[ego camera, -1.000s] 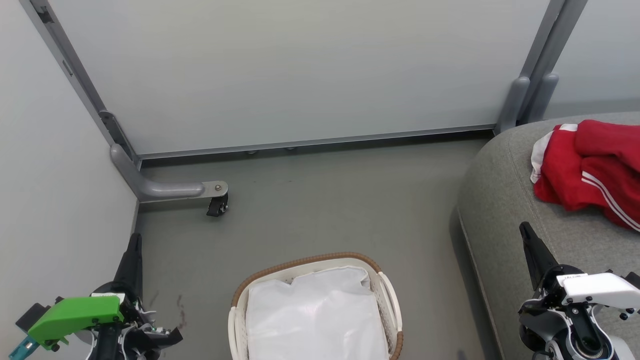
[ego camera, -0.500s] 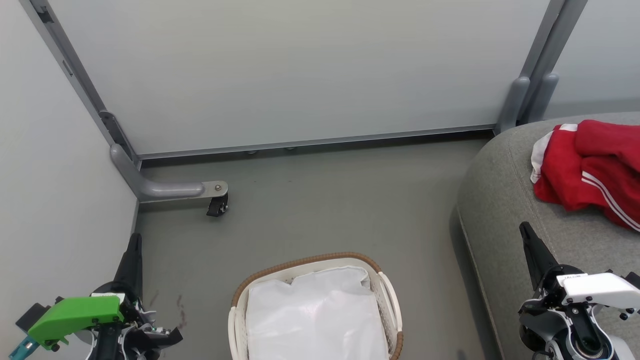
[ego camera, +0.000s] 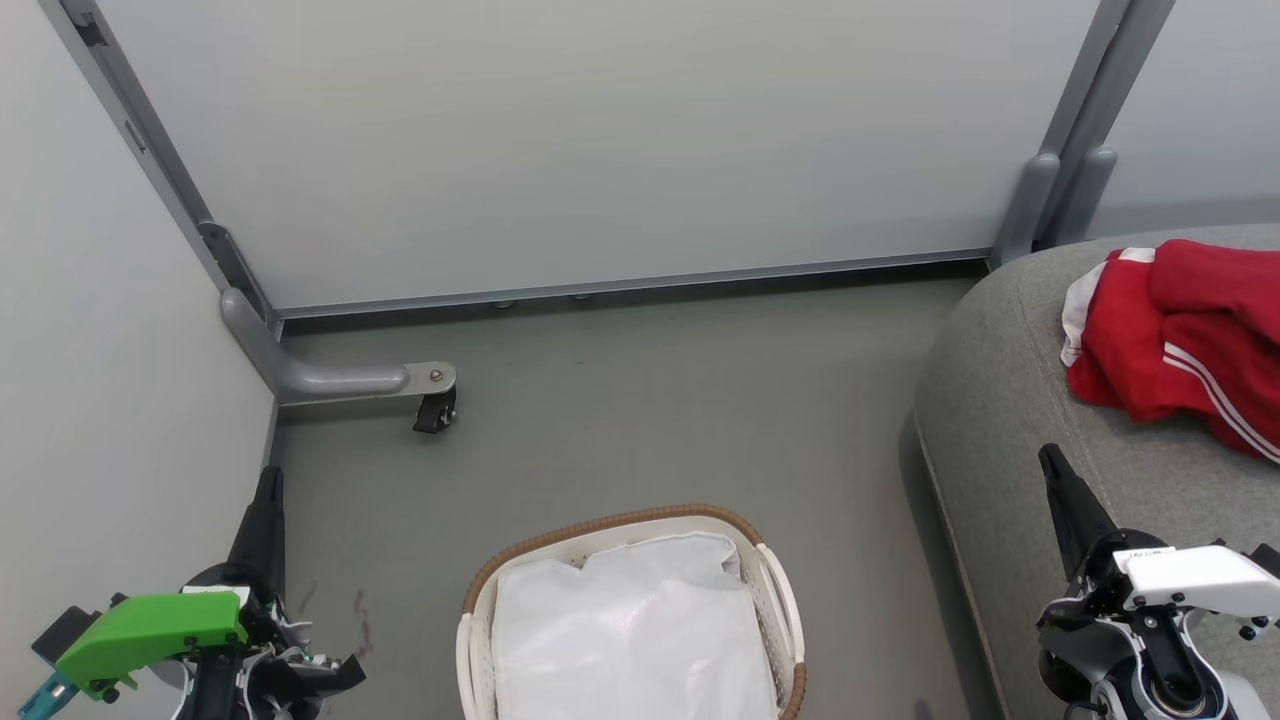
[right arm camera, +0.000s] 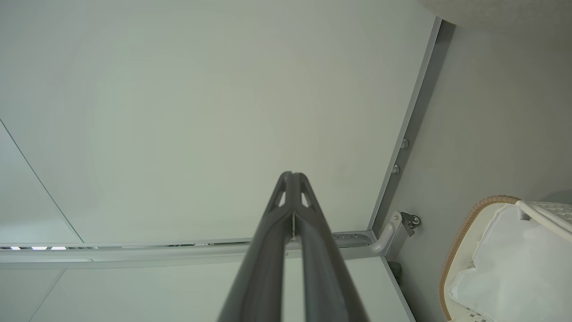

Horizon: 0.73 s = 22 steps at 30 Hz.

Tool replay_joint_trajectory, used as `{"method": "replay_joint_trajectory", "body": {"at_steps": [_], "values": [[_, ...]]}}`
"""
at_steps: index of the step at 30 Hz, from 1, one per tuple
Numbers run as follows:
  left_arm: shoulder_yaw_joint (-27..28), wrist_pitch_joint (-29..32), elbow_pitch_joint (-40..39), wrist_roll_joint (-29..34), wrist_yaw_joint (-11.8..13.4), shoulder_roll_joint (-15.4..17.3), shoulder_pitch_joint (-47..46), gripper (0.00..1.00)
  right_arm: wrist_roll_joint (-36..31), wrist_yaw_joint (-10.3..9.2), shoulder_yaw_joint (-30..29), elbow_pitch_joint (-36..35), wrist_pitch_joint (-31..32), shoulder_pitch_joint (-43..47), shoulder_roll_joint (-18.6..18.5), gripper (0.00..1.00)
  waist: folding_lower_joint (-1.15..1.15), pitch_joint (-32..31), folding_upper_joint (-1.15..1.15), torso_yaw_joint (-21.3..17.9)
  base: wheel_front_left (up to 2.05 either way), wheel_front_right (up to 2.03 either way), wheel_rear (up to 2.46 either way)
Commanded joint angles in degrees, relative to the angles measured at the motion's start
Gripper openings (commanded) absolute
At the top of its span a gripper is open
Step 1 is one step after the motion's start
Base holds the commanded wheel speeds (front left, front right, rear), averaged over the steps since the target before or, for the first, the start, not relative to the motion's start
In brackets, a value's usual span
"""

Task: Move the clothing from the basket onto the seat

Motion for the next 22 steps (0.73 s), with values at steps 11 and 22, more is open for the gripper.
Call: {"method": "replay_joint_trajectory", "body": {"at_steps": [11,22], "values": [[0.1,0.2,-0.1,-0.2,-0.2,0.4,-0.6,0.00,0.2,-0.02,-0.1,-0.1,0.2,0.2,-0.4,0.00,0.00,0.0,0.00,0.0,0.00,0.00,0.00],[0.1,0.2,-0.1,-0.2,-0.2,0.4,-0.6,0.00,0.2,-0.02,-0.1,-0.1,0.2,0.2,-0.4,0.00,0.00,0.0,0.00,0.0,0.00,0.00,0.00]]}}
